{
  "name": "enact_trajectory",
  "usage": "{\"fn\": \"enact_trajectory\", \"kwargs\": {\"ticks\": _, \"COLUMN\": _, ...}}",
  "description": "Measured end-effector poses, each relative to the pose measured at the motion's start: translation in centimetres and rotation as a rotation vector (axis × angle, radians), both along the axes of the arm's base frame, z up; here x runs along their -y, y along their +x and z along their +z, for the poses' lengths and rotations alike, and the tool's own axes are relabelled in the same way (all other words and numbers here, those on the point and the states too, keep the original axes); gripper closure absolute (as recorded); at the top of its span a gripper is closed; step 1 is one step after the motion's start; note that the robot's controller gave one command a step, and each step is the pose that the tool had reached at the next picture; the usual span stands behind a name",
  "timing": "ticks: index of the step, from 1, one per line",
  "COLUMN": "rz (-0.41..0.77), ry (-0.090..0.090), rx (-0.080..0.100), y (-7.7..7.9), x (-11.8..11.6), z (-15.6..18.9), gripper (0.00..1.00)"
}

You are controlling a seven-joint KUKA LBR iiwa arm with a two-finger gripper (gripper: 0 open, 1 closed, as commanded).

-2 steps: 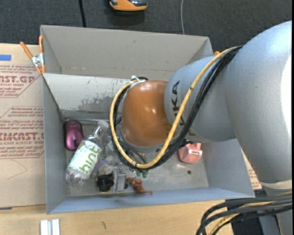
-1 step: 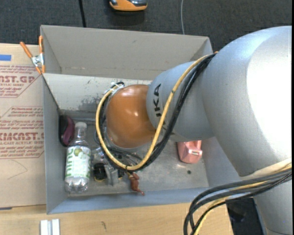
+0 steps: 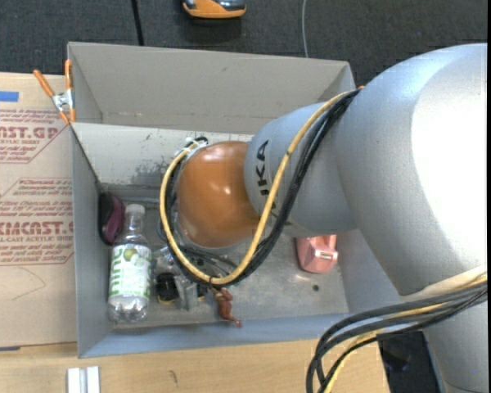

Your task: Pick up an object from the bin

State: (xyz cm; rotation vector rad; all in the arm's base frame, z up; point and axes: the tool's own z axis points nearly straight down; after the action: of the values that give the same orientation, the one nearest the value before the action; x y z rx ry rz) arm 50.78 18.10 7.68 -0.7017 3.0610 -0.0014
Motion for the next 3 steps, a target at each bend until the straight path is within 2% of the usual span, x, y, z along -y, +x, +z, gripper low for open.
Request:
{"fn": "enact_trajectory", "kwargs": {"ticks": 1, "rz": -0.008, "ry": 0.0, "rx": -0.006, "y": 0.7, "x": 0.9, "z": 5.1, "gripper": 1.0}}
{"fn": "enact_trajectory", "kwargs": {"ticks": 2, "rz": 0.021, "ry": 0.0, "rx": -0.003, "y": 1.4, "x": 0.6, "z": 12.1, "gripper": 1.0}}
{"fn": "enact_trajectory", "kwargs": {"ticks": 3, "rz": 0.04, "ry": 0.006, "rx": 0.013, "y": 2.8, "x": -0.1, "z": 9.7, "gripper": 1.0}}
